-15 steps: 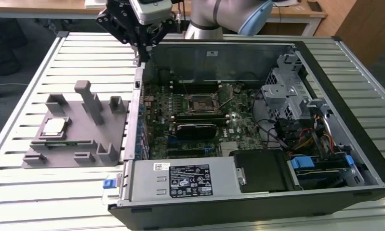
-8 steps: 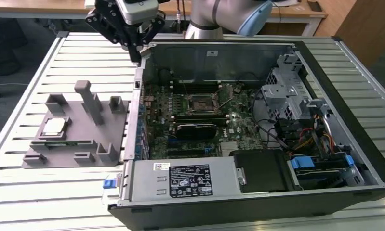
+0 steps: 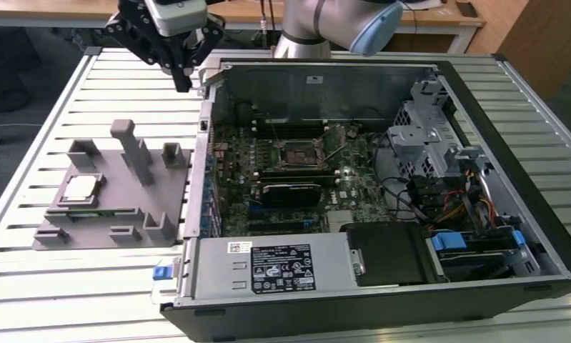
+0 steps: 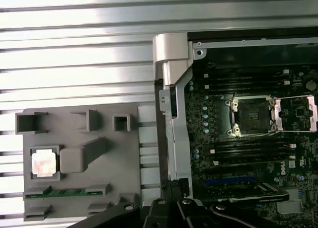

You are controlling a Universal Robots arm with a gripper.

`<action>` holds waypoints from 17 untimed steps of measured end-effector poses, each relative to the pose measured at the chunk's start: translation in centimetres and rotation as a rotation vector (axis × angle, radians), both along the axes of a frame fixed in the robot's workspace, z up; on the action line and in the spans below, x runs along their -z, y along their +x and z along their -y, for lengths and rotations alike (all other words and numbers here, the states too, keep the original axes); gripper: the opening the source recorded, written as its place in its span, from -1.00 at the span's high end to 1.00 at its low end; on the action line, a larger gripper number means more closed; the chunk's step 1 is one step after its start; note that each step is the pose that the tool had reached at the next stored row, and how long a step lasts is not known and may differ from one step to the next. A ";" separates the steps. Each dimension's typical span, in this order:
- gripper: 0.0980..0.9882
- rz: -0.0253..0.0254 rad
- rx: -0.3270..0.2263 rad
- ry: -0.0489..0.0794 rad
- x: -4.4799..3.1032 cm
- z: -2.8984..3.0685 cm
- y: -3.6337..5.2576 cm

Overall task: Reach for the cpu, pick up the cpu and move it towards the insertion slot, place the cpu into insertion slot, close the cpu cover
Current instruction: 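Reach for the cpu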

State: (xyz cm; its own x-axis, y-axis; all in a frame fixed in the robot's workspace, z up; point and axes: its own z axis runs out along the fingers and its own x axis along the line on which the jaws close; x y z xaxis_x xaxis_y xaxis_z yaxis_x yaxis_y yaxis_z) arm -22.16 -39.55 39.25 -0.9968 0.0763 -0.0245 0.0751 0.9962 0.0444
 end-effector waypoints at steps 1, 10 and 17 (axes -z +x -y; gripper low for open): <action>0.98 0.0000 0.000 0.000 0.01 0.00 -0.28; 0.98 0.0000 0.000 0.000 0.04 -0.04 -2.39; 0.98 0.0000 0.000 0.000 0.06 -0.05 -4.01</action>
State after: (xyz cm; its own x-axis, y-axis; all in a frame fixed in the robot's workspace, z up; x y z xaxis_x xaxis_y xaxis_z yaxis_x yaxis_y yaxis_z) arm -26.17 -39.50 39.19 -0.9968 0.0763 -0.0244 0.0751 0.9962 0.0443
